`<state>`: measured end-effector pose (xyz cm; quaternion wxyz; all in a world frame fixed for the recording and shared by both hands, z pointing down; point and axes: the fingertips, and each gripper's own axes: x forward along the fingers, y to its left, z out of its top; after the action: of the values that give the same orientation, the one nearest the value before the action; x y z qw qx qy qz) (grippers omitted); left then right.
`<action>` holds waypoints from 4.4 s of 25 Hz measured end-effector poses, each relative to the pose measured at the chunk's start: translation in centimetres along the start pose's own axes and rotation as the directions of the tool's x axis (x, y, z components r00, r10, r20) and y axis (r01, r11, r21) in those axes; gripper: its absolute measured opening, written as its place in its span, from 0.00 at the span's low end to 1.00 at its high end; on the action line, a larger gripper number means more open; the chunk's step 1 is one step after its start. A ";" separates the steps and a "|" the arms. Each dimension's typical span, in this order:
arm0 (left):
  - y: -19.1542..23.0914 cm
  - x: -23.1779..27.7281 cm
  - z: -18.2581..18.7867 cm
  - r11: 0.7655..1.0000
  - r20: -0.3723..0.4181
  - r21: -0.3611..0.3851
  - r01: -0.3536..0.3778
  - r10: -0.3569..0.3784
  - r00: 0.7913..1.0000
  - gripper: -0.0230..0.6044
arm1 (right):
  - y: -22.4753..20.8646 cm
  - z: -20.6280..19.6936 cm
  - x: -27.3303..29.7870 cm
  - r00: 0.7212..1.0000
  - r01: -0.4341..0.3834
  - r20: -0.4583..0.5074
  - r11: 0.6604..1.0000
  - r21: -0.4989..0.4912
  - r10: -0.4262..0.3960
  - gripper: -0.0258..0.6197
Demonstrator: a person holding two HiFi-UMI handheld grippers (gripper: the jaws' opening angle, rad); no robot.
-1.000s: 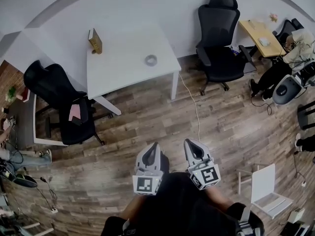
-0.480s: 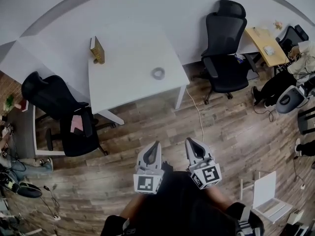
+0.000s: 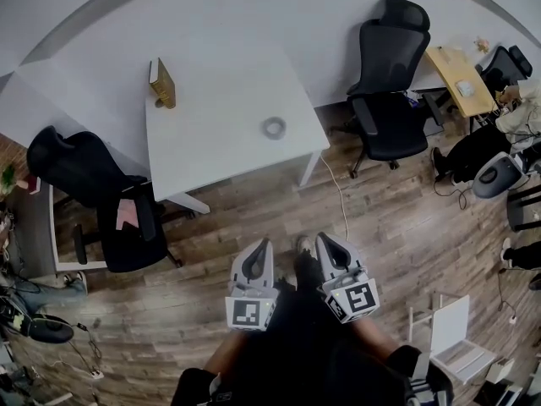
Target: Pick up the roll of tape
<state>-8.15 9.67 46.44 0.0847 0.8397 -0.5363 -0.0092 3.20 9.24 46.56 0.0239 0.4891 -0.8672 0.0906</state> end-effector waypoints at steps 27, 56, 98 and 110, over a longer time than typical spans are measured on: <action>3.4 21.1 1.8 0.993 -0.031 0.048 -0.105 0.107 0.994 0.07 | -15.3 3.8 16.0 0.990 -0.143 -0.006 0.990 -0.006 0.143 0.06; 18.8 38.6 -7.9 0.996 -0.350 0.066 -0.064 0.083 0.933 0.07 | -20.0 2.8 35.7 0.994 -0.069 -0.081 0.997 0.031 0.071 0.06; 23.9 46.1 -31.6 0.988 -0.800 -0.059 -0.142 0.038 0.599 0.22 | -23.3 0.9 38.4 0.987 -0.018 -0.158 0.998 0.053 0.026 0.06; 23.6 44.7 -31.8 0.991 -0.803 -0.025 -0.129 0.057 0.594 0.15 | -23.5 1.3 37.1 0.990 -0.018 -0.139 0.999 0.051 0.025 0.06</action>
<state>-7.02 -36.12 84.75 0.3499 0.7214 -0.4839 0.3505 4.02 -34.17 53.21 0.0712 0.4726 -0.8661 0.1463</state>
